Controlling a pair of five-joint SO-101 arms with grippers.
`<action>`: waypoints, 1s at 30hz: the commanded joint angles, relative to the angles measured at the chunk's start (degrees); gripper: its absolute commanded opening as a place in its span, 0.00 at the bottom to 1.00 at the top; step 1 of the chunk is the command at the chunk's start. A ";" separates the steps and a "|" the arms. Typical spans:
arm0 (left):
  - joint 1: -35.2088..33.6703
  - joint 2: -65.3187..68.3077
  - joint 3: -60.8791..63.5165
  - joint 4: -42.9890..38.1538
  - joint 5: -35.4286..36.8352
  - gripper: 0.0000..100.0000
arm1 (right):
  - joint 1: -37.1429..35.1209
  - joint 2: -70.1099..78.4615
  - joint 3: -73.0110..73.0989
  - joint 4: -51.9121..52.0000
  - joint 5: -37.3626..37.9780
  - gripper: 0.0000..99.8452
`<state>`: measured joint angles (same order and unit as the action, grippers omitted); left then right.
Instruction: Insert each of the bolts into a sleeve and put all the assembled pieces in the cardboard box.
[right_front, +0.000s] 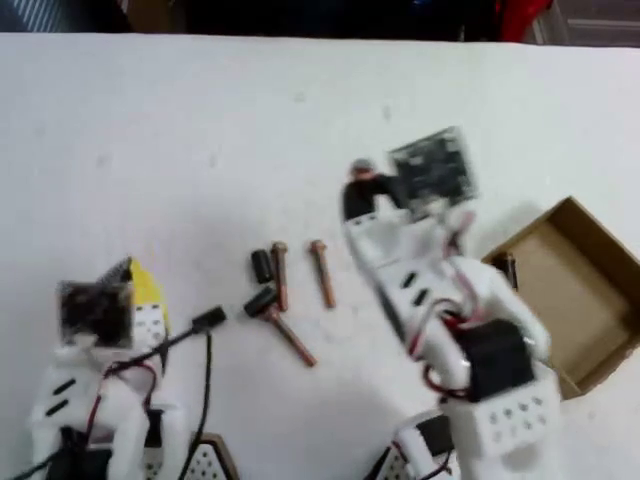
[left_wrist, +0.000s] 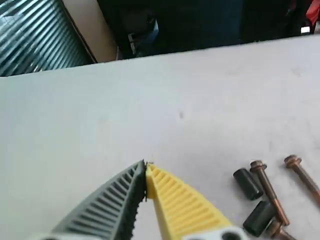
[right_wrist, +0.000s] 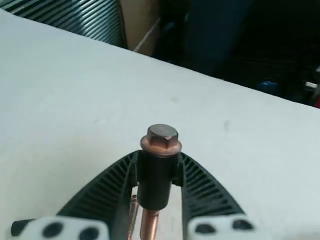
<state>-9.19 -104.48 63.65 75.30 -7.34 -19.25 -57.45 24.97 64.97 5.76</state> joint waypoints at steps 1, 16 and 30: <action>-0.75 -0.31 5.19 0.18 -4.57 0.02 | 7.25 -1.54 -11.43 7.08 1.49 0.02; -0.75 -0.31 20.84 0.26 -2.55 0.02 | 32.57 13.05 -12.57 12.00 9.14 0.02; -0.75 -0.31 29.71 -0.26 -2.99 0.02 | 52.35 35.03 -12.40 6.46 19.43 0.02</action>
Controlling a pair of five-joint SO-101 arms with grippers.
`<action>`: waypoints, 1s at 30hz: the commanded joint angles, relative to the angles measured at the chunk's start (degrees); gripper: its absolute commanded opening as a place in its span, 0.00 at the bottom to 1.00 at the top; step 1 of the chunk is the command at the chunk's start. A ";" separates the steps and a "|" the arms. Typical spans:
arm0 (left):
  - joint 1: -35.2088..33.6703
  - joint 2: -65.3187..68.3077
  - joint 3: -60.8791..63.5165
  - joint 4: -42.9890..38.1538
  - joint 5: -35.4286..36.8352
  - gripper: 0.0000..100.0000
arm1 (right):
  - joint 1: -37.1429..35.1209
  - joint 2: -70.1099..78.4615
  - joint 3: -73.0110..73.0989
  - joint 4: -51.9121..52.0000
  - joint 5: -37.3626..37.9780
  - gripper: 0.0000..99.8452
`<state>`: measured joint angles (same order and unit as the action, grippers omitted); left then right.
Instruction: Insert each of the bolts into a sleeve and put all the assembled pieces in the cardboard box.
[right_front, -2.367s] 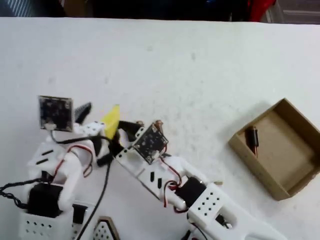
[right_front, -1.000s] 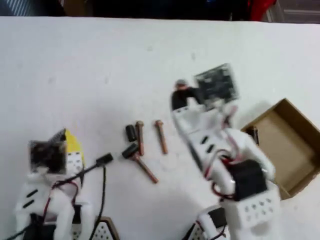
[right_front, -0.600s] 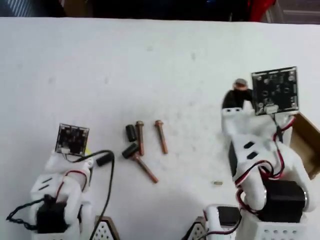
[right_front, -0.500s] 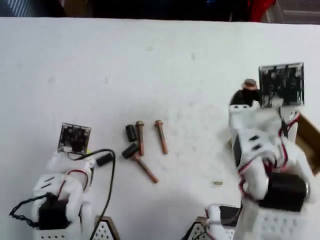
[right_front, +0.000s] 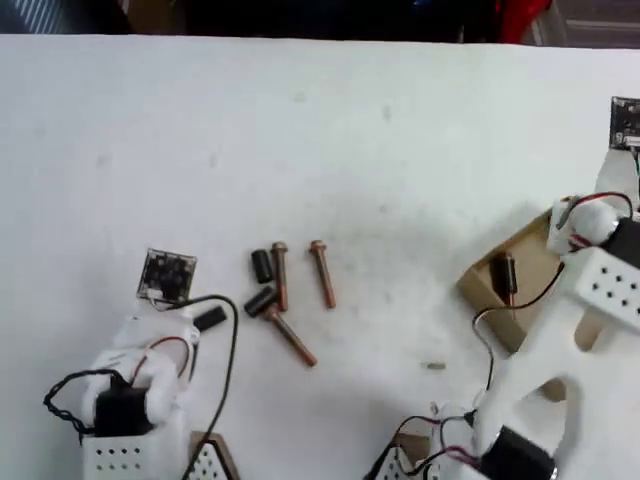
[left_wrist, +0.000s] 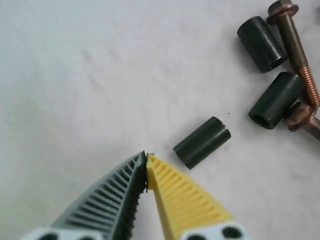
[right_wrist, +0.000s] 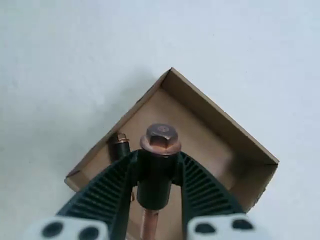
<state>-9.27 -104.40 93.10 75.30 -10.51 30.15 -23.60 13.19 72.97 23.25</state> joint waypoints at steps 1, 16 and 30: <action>-0.66 -0.40 0.53 -0.26 0.18 0.02 | 3.65 2.33 -0.53 -1.54 1.93 0.02; -0.66 -0.40 3.96 -1.49 0.44 0.02 | 4.00 20.97 6.07 -13.14 10.46 0.02; -0.57 -0.40 3.96 -1.49 0.44 0.02 | -1.89 30.20 6.24 -18.77 14.77 0.02</action>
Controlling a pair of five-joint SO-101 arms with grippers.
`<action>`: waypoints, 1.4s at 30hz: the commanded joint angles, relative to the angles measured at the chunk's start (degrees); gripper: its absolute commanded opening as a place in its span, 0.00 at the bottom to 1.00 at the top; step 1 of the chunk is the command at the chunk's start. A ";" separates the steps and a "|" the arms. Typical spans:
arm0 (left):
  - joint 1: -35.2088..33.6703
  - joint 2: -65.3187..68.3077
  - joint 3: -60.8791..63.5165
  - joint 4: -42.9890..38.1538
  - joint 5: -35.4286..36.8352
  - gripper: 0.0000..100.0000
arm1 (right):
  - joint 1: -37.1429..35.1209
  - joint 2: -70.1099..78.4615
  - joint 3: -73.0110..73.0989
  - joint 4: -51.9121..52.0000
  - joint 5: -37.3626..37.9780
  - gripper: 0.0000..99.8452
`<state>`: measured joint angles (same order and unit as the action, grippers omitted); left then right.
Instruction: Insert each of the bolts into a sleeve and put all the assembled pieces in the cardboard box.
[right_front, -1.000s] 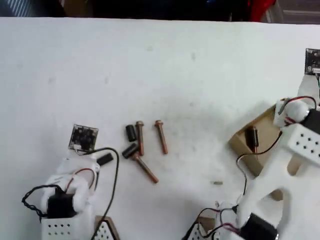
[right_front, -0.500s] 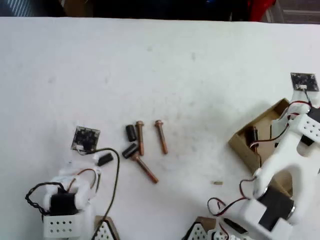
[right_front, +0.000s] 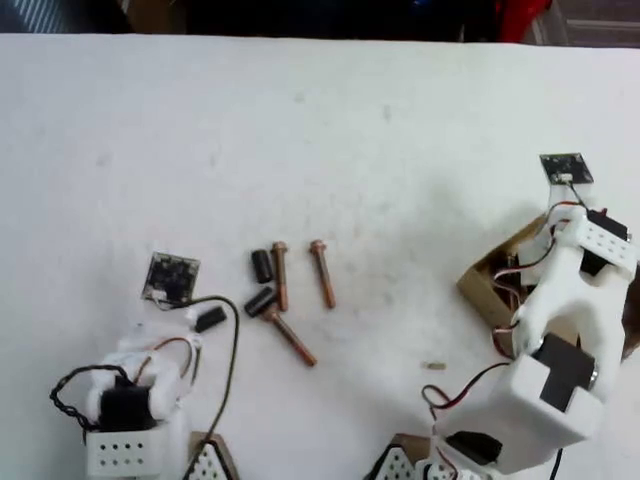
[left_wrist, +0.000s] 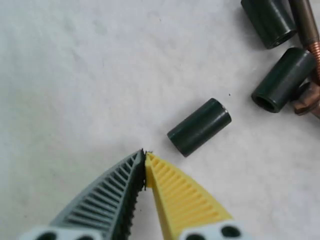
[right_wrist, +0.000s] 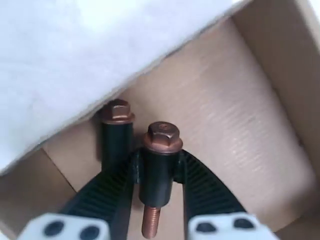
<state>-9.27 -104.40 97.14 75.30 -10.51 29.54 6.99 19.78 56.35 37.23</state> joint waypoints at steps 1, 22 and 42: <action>-0.57 -0.40 -0.09 -1.49 0.44 0.02 | -1.54 0.04 -0.35 -2.77 0.79 0.02; -0.57 -0.40 -0.09 -1.49 0.44 0.02 | -1.98 1.54 -2.81 -3.12 0.79 0.15; -0.57 -0.40 -0.09 -1.49 0.44 0.02 | -9.98 -32.40 -2.90 9.63 -17.67 0.02</action>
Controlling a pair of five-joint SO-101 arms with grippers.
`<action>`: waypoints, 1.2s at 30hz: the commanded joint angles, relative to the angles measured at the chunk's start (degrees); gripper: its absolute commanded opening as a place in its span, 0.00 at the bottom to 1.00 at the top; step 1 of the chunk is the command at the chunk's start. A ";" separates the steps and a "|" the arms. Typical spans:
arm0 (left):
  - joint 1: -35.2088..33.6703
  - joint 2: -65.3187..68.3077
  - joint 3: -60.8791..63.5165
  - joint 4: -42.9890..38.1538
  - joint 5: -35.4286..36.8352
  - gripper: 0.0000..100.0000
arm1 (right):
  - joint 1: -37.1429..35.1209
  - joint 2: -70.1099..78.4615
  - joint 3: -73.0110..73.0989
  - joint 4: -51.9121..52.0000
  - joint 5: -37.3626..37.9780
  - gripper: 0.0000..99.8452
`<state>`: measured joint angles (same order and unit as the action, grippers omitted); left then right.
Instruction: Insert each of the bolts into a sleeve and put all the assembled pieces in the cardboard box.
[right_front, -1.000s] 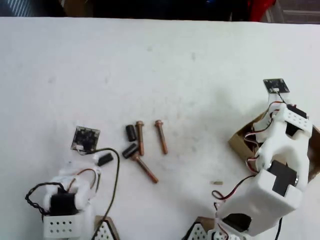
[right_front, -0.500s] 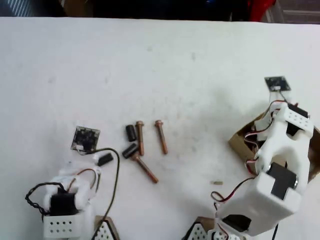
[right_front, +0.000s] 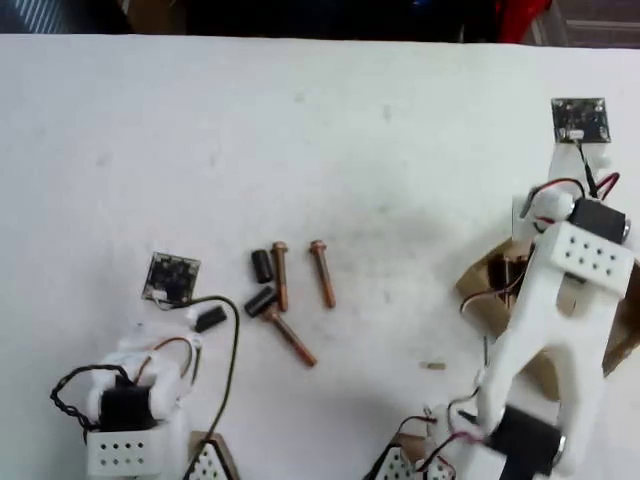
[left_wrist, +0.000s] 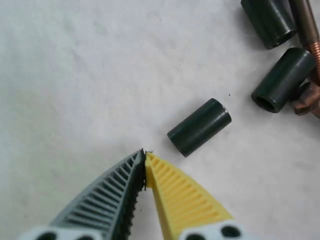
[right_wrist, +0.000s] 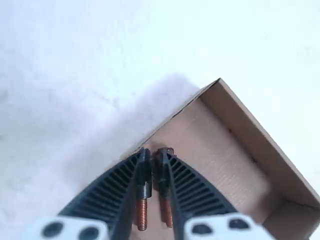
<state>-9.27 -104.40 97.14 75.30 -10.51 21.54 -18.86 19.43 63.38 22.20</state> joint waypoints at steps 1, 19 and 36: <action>-0.57 -0.40 -0.09 -1.49 0.44 0.02 | -2.77 -8.40 -2.55 3.82 -2.90 0.02; -0.57 -0.40 -0.09 -1.49 0.44 0.02 | -24.57 -27.12 -2.11 18.77 -6.86 0.02; -0.48 -0.40 -0.09 -1.49 0.44 0.02 | -41.80 -49.80 0.70 27.56 -16.62 0.02</action>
<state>-9.27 -104.40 97.14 75.30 -10.51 -18.64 -66.33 19.52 90.46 6.20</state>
